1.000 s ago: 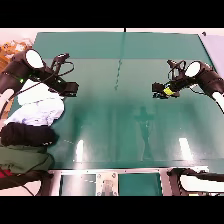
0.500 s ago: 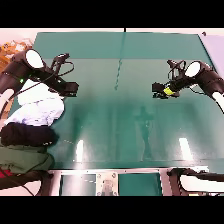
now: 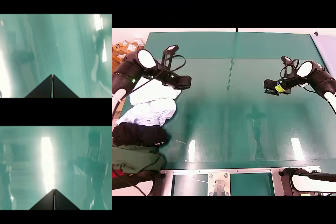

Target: Fold the shirts.

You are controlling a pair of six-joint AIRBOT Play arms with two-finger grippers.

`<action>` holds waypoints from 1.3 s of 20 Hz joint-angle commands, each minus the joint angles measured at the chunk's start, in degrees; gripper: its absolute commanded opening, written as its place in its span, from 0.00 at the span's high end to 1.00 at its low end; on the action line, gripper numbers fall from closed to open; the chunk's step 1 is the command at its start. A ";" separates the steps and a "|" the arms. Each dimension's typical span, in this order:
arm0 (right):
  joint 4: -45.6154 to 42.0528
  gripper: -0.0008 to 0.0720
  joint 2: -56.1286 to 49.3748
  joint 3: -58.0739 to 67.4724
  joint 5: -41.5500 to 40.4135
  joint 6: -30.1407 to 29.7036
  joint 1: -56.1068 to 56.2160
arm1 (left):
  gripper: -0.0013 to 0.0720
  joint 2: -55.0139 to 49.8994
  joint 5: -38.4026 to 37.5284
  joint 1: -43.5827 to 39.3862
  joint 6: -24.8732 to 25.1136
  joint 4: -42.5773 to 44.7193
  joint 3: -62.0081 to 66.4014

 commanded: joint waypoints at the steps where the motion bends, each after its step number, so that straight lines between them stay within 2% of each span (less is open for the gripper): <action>1: 0.02 0.97 -0.04 -0.02 -3.32 0.02 0.04 | 0.33 0.02 4.70 -0.04 2.38 8.33 -0.02; 2: 0.02 0.97 -0.04 -0.02 -3.37 0.02 0.02 | 0.00 -0.09 4.76 -0.02 0.37 15.80 -0.02; 3: 0.02 0.97 -0.04 -0.02 -3.34 0.00 0.02 | 0.00 -0.09 5.07 0.31 -2.54 23.56 -0.02; 5: -0.09 0.97 -0.04 -0.02 -3.34 0.00 0.00 | 0.00 -0.22 6.23 3.19 -5.97 33.03 -0.02; 7: -0.13 0.97 -0.04 -0.02 -3.34 0.00 0.00 | 0.00 -1.64 7.30 9.77 -8.28 34.07 -0.02; 10: -0.13 0.97 -0.04 -0.02 -3.34 0.00 0.00 | 0.00 -6.78 8.72 20.72 -8.63 30.03 -0.02; 12: -0.13 0.97 -0.04 -0.02 -3.34 0.00 0.00 | 0.00 -10.49 11.54 25.99 -8.28 24.15 -0.02; 16: 0.07 0.97 -0.04 -0.02 -3.39 0.02 0.04 | 0.00 -17.79 15.61 28.04 -0.37 16.09 -0.02; 20: 0.07 0.97 -0.07 -0.02 -3.78 0.02 0.04 | 0.00 -22.86 16.09 28.04 -0.37 8.61 0.00; 21: 0.07 0.97 -0.07 -0.02 -3.76 0.02 0.04 | 0.21 -22.86 16.26 28.04 -0.37 7.63 0.22; 22: 0.07 0.97 -0.07 -0.02 -3.76 0.02 0.04 | 0.66 -22.75 15.37 28.04 -0.02 7.37 1.20; 23: 0.07 0.97 -0.07 -0.02 -3.72 0.02 0.04 | 0.93 -22.75 13.38 28.04 1.25 7.21 3.04; 26: 0.04 0.97 -0.07 0.00 -3.15 0.02 -0.22 | 0.95 -22.75 6.21 27.91 2.54 4.92 12.35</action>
